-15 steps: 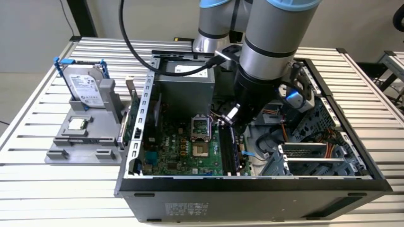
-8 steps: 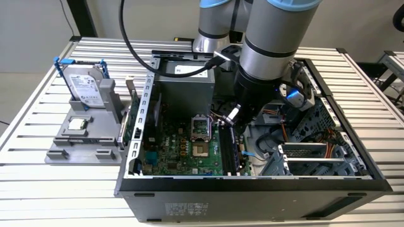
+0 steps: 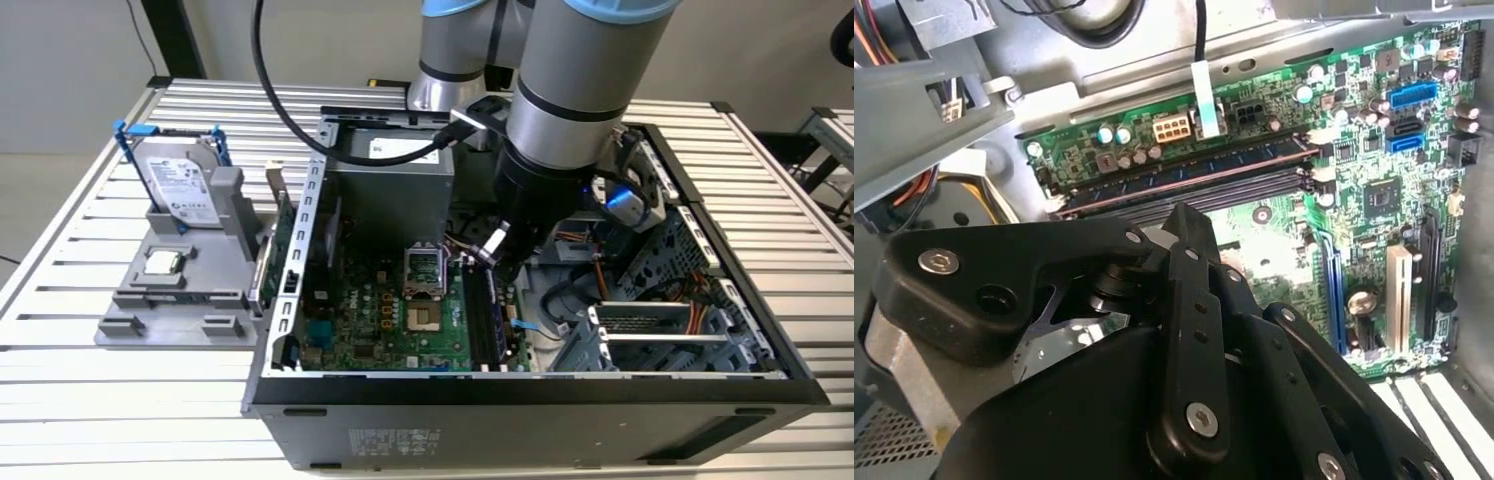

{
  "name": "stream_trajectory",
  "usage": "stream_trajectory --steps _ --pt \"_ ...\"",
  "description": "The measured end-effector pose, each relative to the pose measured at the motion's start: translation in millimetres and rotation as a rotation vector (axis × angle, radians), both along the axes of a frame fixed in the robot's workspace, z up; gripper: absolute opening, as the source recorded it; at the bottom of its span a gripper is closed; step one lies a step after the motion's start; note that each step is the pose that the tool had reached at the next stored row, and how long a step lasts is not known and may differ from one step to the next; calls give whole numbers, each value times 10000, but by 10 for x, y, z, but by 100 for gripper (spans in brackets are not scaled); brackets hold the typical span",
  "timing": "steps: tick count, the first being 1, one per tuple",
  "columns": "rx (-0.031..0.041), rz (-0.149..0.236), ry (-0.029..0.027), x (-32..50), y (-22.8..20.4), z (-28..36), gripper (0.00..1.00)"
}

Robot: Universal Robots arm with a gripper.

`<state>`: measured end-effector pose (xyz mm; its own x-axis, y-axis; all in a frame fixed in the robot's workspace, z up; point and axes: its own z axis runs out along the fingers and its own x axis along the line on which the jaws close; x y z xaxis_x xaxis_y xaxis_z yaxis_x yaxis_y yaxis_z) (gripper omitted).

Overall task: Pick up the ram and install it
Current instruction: 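Press down the ram until it locks into place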

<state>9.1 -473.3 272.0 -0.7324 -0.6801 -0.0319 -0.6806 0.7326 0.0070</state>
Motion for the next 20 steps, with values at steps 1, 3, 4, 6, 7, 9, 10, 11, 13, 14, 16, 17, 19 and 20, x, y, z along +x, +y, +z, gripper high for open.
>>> stream_trajectory --steps 1,3,4,6,7,9,10,11,13,14,16,17,19,20 --pt "1 35 0 0 0 0 0" --pt "-1 116 0 0 1 0 0" --pt "0 159 0 0 2 0 0" --pt "-1 274 -1 1 4 0 0" --pt "-1 323 -3 1 5 0 0" --pt "0 475 -6 1 8 0 0" --pt "0 522 -7 0 9 0 0" --pt "-1 567 -8 0 10 0 0" --pt "-1 639 -9 0 12 0 0" --pt "0 674 -10 0 15 0 0" --pt "0 754 -13 0 17 0 0" --pt "-1 819 -15 0 20 0 0" --pt "-2 1065 -19 0 21 0 0" --pt "-1 1182 -23 0 22 0 0"
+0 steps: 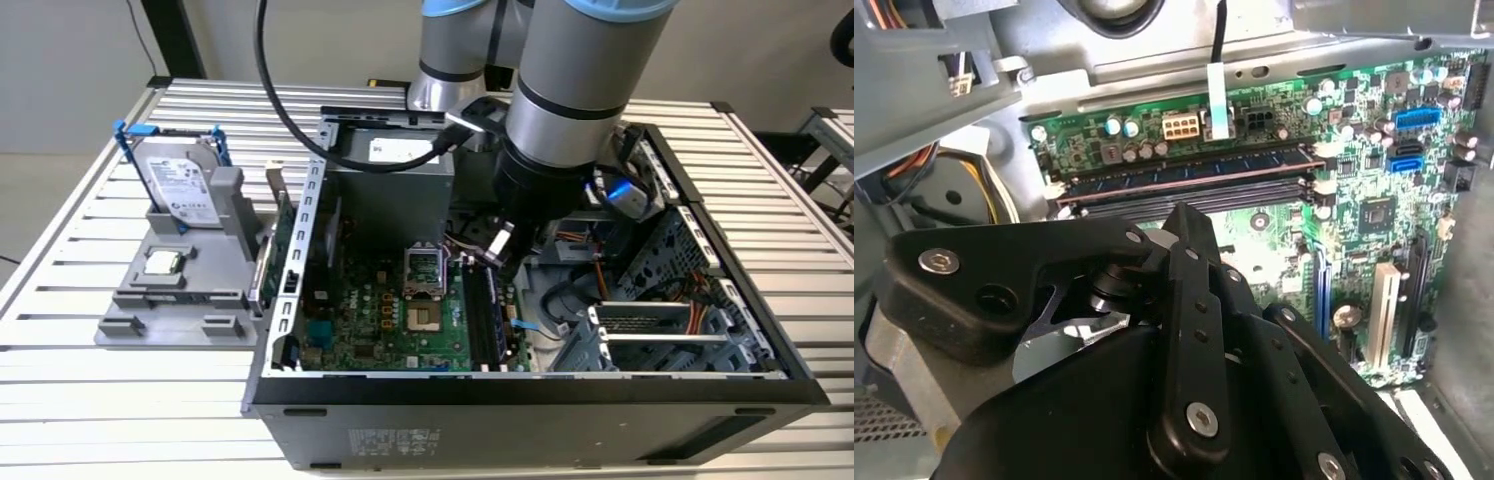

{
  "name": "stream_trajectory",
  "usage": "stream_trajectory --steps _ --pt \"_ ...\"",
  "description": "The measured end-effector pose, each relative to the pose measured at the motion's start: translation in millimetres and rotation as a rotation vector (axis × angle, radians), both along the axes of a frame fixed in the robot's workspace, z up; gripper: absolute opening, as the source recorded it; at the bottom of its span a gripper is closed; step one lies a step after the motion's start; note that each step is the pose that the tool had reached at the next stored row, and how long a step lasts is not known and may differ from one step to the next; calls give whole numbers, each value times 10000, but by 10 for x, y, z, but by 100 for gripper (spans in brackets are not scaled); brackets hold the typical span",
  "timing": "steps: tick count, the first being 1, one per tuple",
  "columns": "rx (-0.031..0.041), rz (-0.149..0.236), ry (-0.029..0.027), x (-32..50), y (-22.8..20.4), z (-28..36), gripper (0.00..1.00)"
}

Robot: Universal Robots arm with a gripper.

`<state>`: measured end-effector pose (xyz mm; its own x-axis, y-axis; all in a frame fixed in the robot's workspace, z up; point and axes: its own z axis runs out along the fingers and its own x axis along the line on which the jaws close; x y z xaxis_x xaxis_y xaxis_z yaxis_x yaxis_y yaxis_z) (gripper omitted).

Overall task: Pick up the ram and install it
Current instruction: 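Press down the ram until it locks into place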

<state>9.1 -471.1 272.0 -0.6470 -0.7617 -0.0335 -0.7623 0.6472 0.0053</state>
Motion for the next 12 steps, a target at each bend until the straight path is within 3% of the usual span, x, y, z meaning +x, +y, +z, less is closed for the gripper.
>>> stream_trajectory --steps 12 --pt "1 1530 -23 0 6 -1 0"
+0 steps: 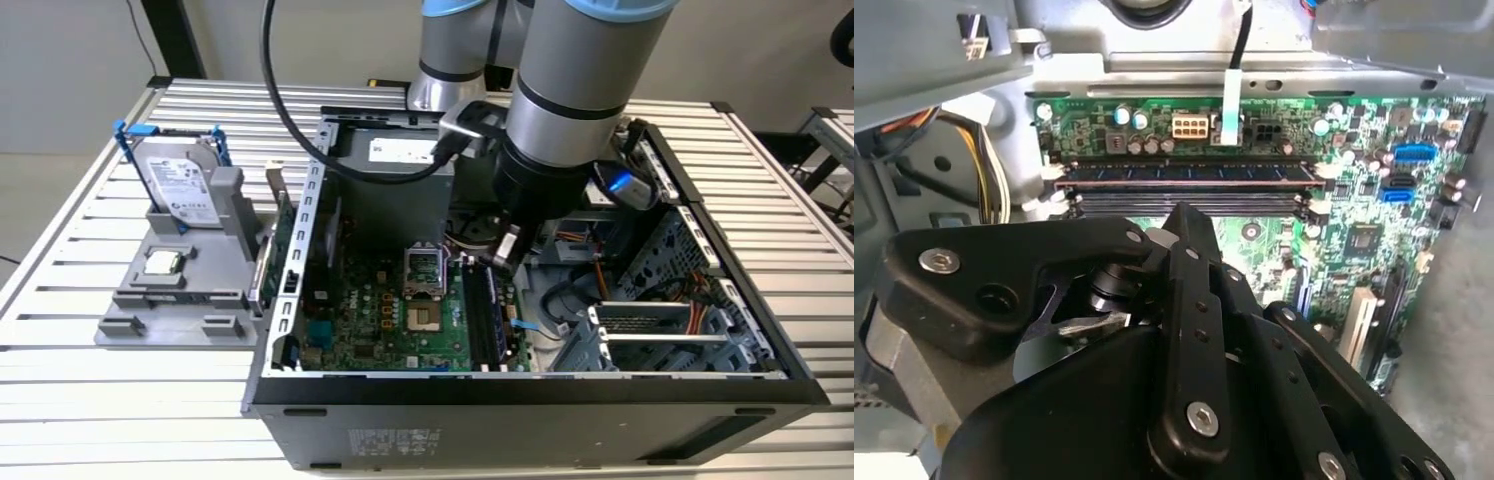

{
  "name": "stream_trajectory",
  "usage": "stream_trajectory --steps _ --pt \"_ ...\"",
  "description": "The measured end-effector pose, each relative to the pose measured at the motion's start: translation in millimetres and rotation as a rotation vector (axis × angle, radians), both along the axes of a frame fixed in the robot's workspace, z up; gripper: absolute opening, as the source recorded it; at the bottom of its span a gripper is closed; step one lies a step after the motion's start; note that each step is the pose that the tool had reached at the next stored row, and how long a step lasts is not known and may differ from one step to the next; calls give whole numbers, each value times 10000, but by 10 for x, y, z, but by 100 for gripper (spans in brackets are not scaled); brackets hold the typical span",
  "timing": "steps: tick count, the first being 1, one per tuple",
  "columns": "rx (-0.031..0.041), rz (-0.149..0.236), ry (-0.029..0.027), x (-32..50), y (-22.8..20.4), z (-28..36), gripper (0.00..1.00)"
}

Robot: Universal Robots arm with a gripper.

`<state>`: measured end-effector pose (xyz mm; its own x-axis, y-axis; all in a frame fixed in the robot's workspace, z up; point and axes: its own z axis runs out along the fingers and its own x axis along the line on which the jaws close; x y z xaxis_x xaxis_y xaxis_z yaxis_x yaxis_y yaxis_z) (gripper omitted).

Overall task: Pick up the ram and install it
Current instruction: 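Press down the ram until it locks into place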

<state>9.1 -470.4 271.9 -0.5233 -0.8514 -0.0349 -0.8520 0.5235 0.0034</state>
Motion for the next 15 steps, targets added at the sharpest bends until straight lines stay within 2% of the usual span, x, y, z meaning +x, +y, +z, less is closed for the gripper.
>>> stream_trajectory --steps 4,7,15 --pt "-1 524 -5 0 1 -1 0" --pt "-1 890 -40 1 2 -3 0" --pt "1 1672 -41 20 3 -3 0"
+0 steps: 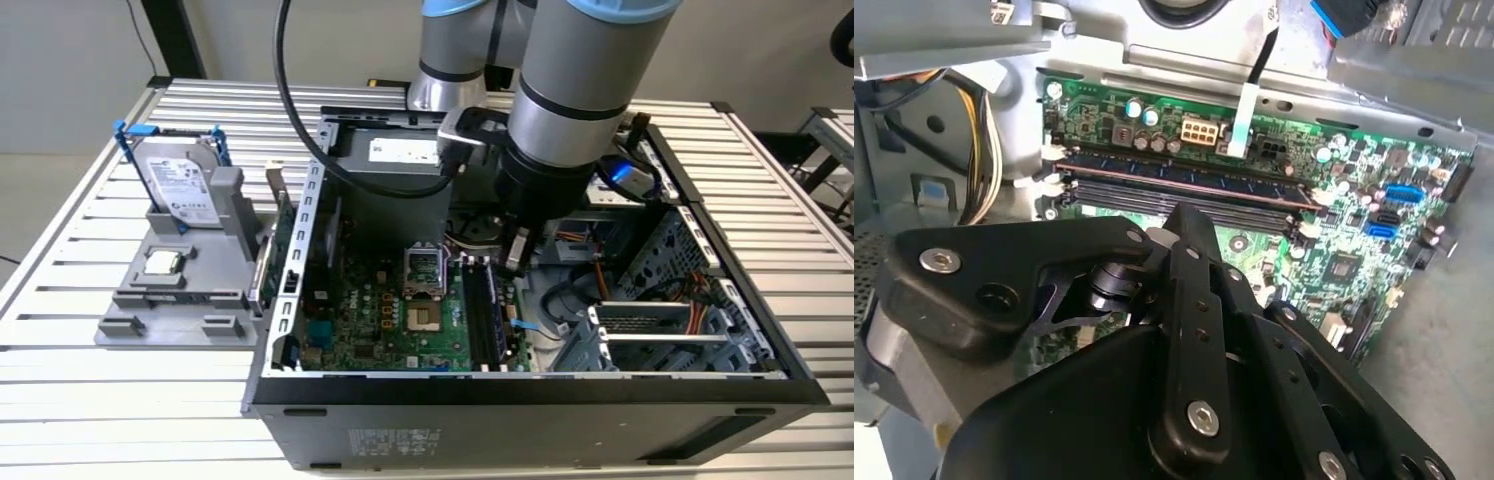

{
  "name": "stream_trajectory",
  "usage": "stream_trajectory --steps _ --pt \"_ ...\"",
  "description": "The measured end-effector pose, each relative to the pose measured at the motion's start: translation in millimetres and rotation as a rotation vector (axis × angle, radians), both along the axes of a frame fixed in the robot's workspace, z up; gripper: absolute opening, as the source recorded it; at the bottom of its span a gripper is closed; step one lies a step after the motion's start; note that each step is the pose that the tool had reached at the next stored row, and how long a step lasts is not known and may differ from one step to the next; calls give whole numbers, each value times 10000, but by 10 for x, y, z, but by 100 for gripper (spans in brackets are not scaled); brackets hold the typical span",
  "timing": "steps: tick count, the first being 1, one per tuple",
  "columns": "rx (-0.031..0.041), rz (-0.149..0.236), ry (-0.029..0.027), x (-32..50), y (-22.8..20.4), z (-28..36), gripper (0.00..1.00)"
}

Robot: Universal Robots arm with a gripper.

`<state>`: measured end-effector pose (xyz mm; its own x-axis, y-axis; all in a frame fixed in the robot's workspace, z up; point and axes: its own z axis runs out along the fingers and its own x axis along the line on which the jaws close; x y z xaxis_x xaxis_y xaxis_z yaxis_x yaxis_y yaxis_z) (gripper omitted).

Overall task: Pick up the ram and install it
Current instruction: 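Press down the ram until it locks into place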

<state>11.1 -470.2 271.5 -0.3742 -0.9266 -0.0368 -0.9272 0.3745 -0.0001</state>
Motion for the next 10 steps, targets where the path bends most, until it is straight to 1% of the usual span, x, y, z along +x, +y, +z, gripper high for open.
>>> stream_trajectory --steps 7,10 --pt "1 654 -1 15 0 0 0" --pt "2 1020 -27 16 0 -1 0"
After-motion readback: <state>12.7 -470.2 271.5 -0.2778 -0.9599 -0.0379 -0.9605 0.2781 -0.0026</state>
